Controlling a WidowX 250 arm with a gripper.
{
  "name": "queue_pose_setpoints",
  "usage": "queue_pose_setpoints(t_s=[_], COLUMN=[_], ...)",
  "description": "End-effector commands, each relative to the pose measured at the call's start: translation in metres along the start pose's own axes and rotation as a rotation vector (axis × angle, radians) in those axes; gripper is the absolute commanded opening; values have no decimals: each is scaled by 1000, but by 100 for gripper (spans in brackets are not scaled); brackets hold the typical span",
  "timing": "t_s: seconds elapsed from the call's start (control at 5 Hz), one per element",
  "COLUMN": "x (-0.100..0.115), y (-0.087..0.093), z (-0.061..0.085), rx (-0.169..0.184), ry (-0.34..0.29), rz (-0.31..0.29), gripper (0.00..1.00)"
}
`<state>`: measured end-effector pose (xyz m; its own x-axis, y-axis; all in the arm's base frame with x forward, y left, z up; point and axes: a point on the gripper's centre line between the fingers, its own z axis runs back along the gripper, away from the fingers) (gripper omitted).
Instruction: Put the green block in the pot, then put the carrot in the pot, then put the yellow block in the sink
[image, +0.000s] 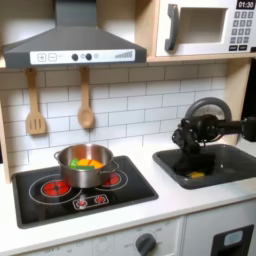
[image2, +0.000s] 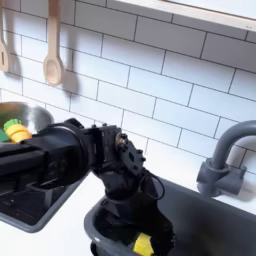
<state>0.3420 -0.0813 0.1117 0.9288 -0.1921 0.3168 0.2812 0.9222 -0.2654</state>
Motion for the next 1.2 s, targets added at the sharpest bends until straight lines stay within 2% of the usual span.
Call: queue_pose_setpoints(t_s=[0.0, 0.4, 0.6, 0.8, 1.0], x=[4, 3, -3, -4, -20], y=[5, 6, 6, 3, -11], z=[-15, -17, -23, -23, -21], rx=[-9, 10, 1, 5, 4], ry=[29, 43, 104, 100, 78], rz=[7, -18, -53, -80, -109], gripper=[100, 100, 100, 100, 100])
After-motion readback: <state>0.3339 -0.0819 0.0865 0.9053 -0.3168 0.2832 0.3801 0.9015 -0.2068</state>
